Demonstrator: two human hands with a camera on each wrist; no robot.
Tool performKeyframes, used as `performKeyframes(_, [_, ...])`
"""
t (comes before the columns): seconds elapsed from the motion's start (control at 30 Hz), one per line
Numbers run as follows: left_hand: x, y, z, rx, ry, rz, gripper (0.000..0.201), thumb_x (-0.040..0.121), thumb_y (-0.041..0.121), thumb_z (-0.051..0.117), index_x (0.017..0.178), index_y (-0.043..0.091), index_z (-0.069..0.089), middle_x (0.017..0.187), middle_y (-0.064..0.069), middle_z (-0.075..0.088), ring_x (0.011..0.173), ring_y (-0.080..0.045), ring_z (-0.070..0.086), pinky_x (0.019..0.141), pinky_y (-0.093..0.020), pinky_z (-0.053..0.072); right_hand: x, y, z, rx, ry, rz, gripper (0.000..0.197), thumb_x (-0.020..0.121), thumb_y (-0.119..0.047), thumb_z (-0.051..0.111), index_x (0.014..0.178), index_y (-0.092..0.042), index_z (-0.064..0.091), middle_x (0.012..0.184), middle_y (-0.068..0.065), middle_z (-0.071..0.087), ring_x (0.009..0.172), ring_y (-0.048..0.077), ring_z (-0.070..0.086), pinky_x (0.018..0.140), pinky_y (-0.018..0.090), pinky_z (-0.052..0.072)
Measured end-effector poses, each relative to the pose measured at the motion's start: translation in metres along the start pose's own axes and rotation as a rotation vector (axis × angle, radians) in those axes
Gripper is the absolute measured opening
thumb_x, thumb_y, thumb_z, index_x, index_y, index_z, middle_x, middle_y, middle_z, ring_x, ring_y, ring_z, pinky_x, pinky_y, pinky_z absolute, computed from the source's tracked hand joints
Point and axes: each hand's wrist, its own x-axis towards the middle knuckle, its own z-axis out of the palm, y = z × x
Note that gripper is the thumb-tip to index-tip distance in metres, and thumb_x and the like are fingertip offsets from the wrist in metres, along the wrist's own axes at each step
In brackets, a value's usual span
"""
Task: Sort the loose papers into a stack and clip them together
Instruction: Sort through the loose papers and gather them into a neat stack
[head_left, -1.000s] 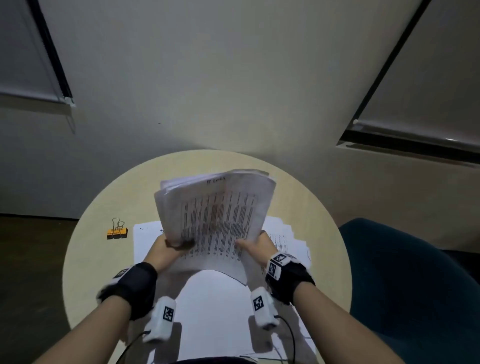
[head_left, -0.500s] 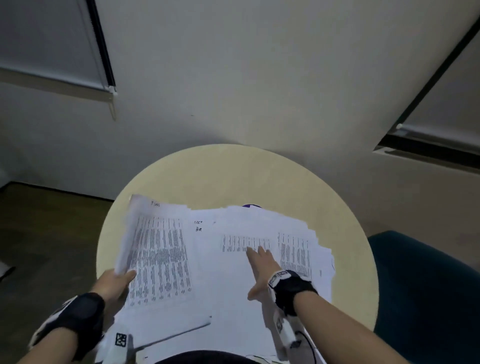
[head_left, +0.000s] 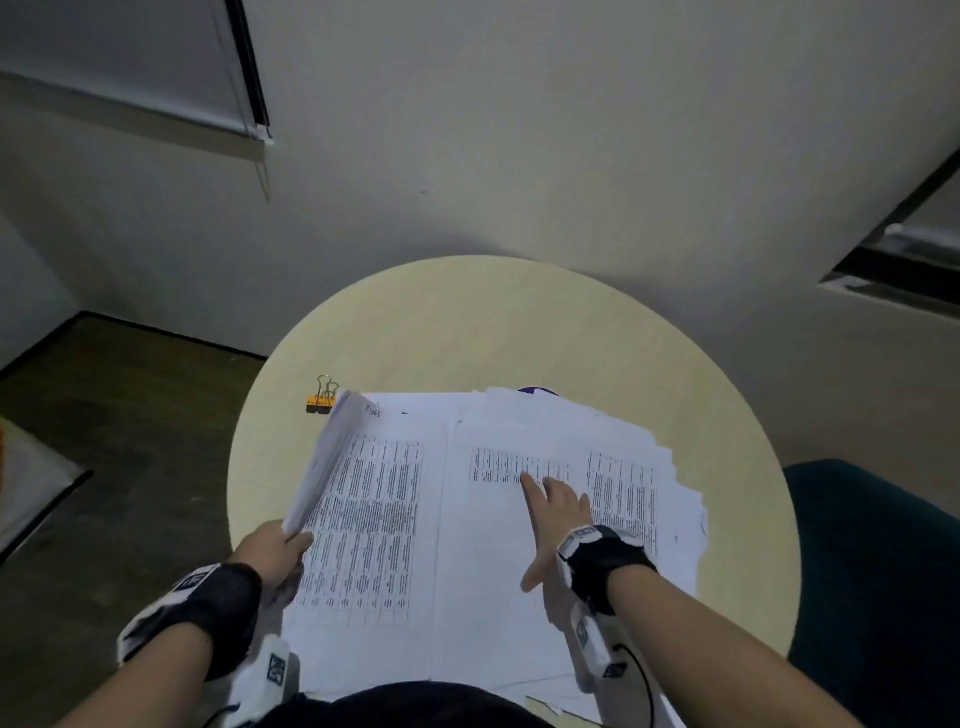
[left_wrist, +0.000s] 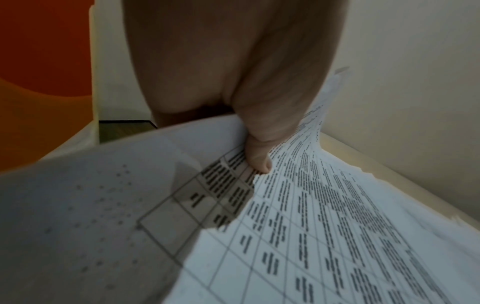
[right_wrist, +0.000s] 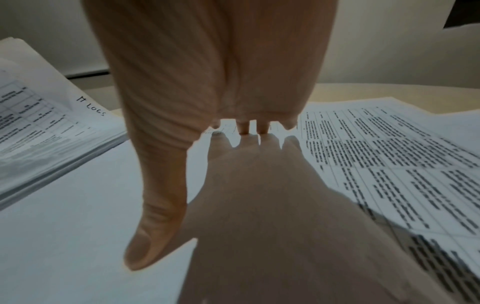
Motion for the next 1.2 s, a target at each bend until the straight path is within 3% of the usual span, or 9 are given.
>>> performKeyframes(0.13, [0.002,0.024,0.011,0.046,-0.022,0.031,0.023,0.095,0.026,0.055,0.09,0.004,0.055,0.079,-0.014,0.061,0.071,-0.027,0.055,0.062,-0.03,0.036,0.005,0.005,0.0,-0.042,0.057,-0.017,0.145,0.046,-0.06,0.087,0.153,-0.022,-0.003,0.15,0.014,0.017,0.141,0.033,0.018,0.115,0.055,0.016])
performKeyframes(0.27, [0.006,0.037,0.02,0.028,-0.01,0.012,0.024,0.096,0.026,0.053,0.09,0.003,0.055,0.072,-0.01,0.056,0.069,-0.027,0.052,0.057,-0.03,0.033,0.008,0.008,0.003,-0.045,0.095,-0.001,0.153,0.021,-0.08,0.076,0.149,-0.022,0.015,0.132,0.011,0.033,0.123,0.031,0.035,0.105,0.044,0.033])
performKeyframes(0.47, [0.005,0.035,0.019,-0.064,-0.023,-0.011,0.024,0.096,0.026,0.051,0.091,0.002,0.055,0.081,-0.013,0.059,0.073,-0.026,0.053,0.066,-0.029,0.036,-0.003,0.014,-0.005,0.254,0.168,0.057,0.038,0.069,-0.034,0.076,0.1,-0.025,0.057,0.095,0.001,0.065,0.092,0.026,0.063,0.078,0.035,0.053])
performKeyframes(0.57, [0.007,0.034,0.016,-0.183,-0.046,-0.021,0.023,0.095,0.023,0.052,0.086,0.003,0.055,0.068,-0.009,0.056,0.061,-0.023,0.051,0.061,-0.027,0.04,-0.015,0.032,-0.024,0.48,0.417,0.146,0.011,0.074,-0.022,0.066,0.083,-0.016,0.065,0.079,0.006,0.065,0.077,0.029,0.062,0.064,0.03,0.049])
performKeyframes(0.7, [0.006,0.039,0.014,-0.166,-0.162,0.016,0.028,0.096,0.026,0.051,0.074,0.008,0.052,0.063,-0.006,0.055,0.058,-0.021,0.051,0.059,-0.026,0.042,-0.036,0.048,-0.075,0.672,0.829,0.327,0.016,0.082,-0.003,0.058,0.098,-0.006,0.062,0.086,0.016,0.058,0.089,0.041,0.06,0.07,0.037,0.045])
performKeyframes(0.83, [0.006,0.04,0.017,-0.139,-0.183,0.037,0.028,0.094,0.026,0.054,0.074,0.007,0.051,0.062,-0.006,0.053,0.054,-0.021,0.048,0.057,-0.027,0.038,-0.049,0.023,-0.101,0.757,1.072,0.125,0.024,0.08,0.003,0.057,0.101,-0.009,0.057,0.082,0.009,0.057,0.076,0.031,0.055,0.065,0.032,0.041])
performKeyframes(0.9, [0.002,0.04,0.017,-0.156,-0.176,0.046,0.029,0.094,0.024,0.055,0.07,0.008,0.049,0.058,-0.005,0.049,0.051,-0.02,0.045,0.053,-0.026,0.035,-0.05,-0.007,-0.087,0.629,0.941,-0.041,0.037,0.078,0.004,0.06,0.112,-0.01,0.059,0.091,0.01,0.062,0.082,0.028,0.058,0.069,0.031,0.042])
performKeyframes(1.03, [0.001,0.028,0.018,-0.157,-0.128,0.087,0.033,0.092,0.035,0.057,0.069,0.012,0.052,0.062,-0.004,0.055,0.057,-0.022,0.05,0.056,-0.026,0.037,-0.039,-0.062,-0.026,0.215,0.355,-0.295,0.065,0.075,-0.01,0.061,0.135,-0.03,0.046,0.127,-0.002,0.06,0.113,0.021,0.058,0.094,0.03,0.043])
performKeyframes(1.2, [-0.001,0.022,0.015,-0.296,-0.079,0.064,0.049,0.092,0.058,0.043,0.07,0.015,0.053,0.063,-0.001,0.056,0.066,-0.022,0.055,0.064,-0.028,0.039,-0.032,-0.083,0.026,0.42,-0.072,-0.335,0.089,0.065,-0.043,0.072,0.145,-0.041,0.033,0.144,-0.011,0.048,0.128,0.001,0.047,0.11,0.031,0.04])
